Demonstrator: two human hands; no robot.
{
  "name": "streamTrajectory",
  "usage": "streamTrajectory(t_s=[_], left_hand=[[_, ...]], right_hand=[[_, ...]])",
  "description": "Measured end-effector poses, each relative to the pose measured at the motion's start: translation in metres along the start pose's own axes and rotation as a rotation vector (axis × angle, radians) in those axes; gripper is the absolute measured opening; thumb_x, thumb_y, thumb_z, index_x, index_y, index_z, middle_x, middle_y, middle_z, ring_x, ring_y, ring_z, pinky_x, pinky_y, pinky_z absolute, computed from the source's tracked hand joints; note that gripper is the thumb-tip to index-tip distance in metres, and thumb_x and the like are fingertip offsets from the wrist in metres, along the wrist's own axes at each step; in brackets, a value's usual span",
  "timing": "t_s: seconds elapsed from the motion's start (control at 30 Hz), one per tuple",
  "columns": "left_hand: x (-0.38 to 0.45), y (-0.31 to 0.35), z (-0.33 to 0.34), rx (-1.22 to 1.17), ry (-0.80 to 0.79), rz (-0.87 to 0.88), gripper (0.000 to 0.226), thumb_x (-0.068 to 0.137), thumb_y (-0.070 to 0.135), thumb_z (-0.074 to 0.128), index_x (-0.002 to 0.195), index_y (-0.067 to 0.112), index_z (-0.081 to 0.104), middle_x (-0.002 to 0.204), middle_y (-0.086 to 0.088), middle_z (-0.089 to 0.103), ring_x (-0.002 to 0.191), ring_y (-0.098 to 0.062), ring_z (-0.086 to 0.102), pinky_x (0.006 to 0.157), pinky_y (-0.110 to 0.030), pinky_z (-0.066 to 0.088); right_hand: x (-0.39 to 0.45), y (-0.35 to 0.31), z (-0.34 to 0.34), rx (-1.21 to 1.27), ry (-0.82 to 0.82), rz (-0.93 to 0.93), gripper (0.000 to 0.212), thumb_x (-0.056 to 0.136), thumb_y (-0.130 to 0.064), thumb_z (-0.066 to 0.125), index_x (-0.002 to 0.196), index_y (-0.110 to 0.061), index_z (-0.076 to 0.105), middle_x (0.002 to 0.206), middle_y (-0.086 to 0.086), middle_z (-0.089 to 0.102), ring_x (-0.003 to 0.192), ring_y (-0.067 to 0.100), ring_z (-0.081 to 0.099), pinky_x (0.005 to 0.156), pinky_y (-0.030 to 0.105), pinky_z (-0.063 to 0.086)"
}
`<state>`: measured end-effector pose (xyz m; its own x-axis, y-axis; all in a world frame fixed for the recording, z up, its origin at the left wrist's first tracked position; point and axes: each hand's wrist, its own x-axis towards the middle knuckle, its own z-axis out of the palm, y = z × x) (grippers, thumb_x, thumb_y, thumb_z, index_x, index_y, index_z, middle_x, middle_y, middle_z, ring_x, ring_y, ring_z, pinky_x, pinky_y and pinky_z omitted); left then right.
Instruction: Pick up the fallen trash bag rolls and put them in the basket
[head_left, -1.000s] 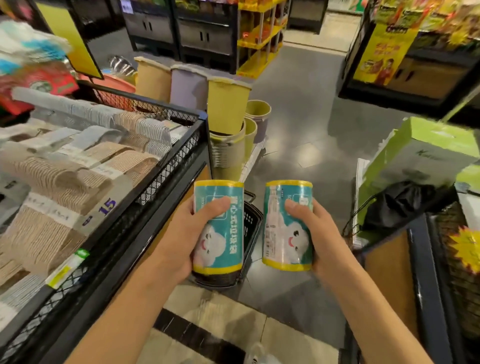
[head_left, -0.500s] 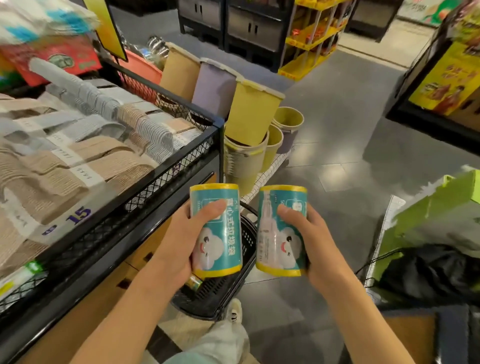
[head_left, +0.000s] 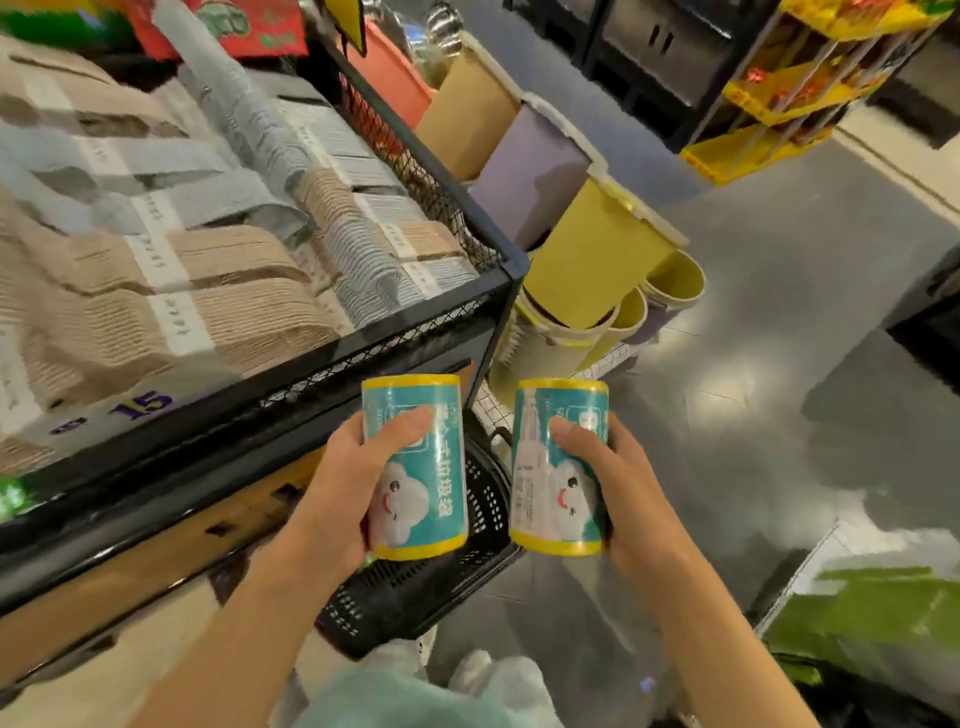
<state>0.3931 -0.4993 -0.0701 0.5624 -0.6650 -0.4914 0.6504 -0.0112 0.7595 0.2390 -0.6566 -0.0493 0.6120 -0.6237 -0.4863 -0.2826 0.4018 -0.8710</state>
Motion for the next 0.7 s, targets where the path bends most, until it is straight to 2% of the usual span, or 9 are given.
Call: streamTrajectory(t_s=[0.13,0.27,0.4,0.5,0.7], left_hand=[[0.011,-0.002,-0.01,-0.074,0.118,0.051,0.063,0.057,0.039,0.081,0.11,0.011,0.067,0.098,-0.013,0.074,0.085,-0.028,0.073,0.068,-0.036,0.059],[0.023,-0.009,-0.008,-0.137,0.276,0.056,0.066,0.061,0.034,0.084,0.118,0.008,0.064,0.108,-0.017,0.073,0.095,-0.034,0.071,0.08,-0.044,0.058],[0.033,-0.022,0.001,-0.172,0.41,0.075,0.052,0.066,0.028,0.085,0.11,0.01,0.064,0.099,-0.014,0.075,0.085,-0.03,0.073,0.071,-0.04,0.058],[0.042,-0.036,0.006,-0.167,0.461,0.113,0.04,0.071,0.027,0.075,0.106,0.011,0.064,0.091,-0.01,0.074,0.078,-0.025,0.073,0.062,-0.033,0.058],[0.07,-0.079,0.007,-0.22,0.563,0.046,0.05,0.073,0.03,0.08,0.116,0.012,0.061,0.105,-0.013,0.074,0.093,-0.03,0.073,0.07,-0.037,0.06]], right_hand=[[0.04,-0.007,0.006,-0.071,-0.126,0.043,0.052,0.075,-0.036,0.083,0.12,-0.021,0.061,0.105,0.01,0.077,0.091,0.029,0.076,0.074,0.041,0.061],[0.079,-0.011,0.006,-0.153,-0.233,0.092,0.057,0.072,-0.04,0.084,0.12,-0.019,0.061,0.105,0.009,0.077,0.094,0.03,0.075,0.083,0.048,0.061],[0.119,-0.013,0.002,-0.235,-0.342,0.143,0.061,0.072,-0.04,0.084,0.122,-0.016,0.058,0.103,0.011,0.077,0.091,0.031,0.075,0.083,0.049,0.061],[0.149,-0.008,0.001,-0.296,-0.433,0.175,0.061,0.074,-0.04,0.083,0.124,-0.015,0.058,0.104,0.01,0.077,0.093,0.031,0.075,0.084,0.049,0.061],[0.196,0.03,-0.002,-0.371,-0.453,0.242,0.047,0.085,-0.036,0.077,0.124,-0.017,0.059,0.108,0.01,0.076,0.094,0.031,0.075,0.085,0.051,0.061]])
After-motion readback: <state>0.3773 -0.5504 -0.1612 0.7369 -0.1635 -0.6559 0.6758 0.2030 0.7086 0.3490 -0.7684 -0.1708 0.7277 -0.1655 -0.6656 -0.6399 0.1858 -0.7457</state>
